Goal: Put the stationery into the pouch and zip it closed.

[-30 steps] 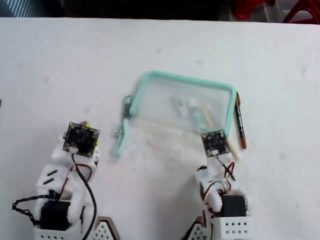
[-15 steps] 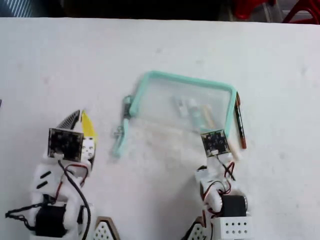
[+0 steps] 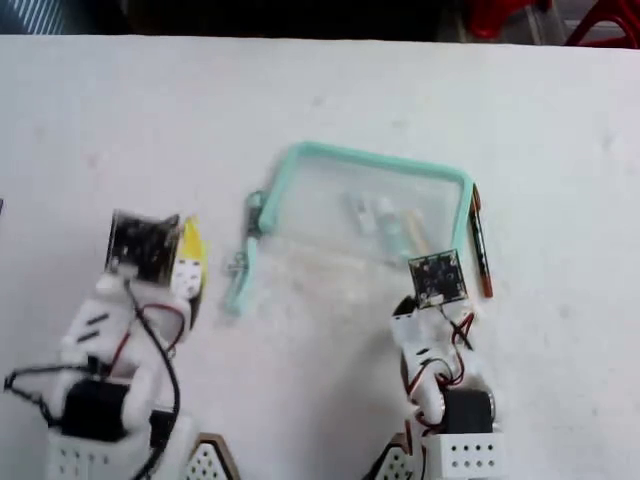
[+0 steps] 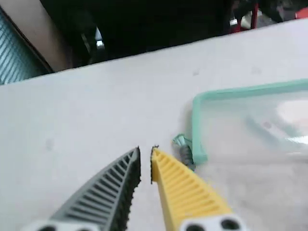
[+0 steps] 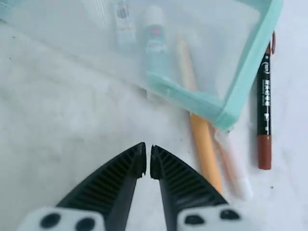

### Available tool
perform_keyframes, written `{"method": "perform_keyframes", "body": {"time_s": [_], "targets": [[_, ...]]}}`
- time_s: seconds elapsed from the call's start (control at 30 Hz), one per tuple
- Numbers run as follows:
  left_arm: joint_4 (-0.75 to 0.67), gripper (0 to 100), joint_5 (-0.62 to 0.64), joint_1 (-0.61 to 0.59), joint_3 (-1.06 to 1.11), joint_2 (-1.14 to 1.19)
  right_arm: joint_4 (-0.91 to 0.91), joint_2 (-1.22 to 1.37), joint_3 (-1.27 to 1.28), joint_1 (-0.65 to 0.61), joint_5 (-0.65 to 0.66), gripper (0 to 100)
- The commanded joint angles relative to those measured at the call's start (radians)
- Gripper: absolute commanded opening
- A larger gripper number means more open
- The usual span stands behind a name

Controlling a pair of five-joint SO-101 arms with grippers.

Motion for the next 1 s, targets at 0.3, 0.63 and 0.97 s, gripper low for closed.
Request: {"method": "perform_keyframes", "body": {"time_s": [0.3, 0.63, 0.97], "targets": [[-0.069, 7, 0.222, -0.257, -0.193, 0.547, -0.064, -0.010, -0.040, -0.001, 0.520, 2.1], [-0.155, 7, 0.249, -0.334, -0.192, 0.756, 0.010, 0.042, -0.404, -0.308, 0.422, 2.0], [-0.166, 7, 0.252, -0.337, -0.192, 0.791, 0.027, 0.667, -0.824, -0.584, 0.250, 2.2]]}}
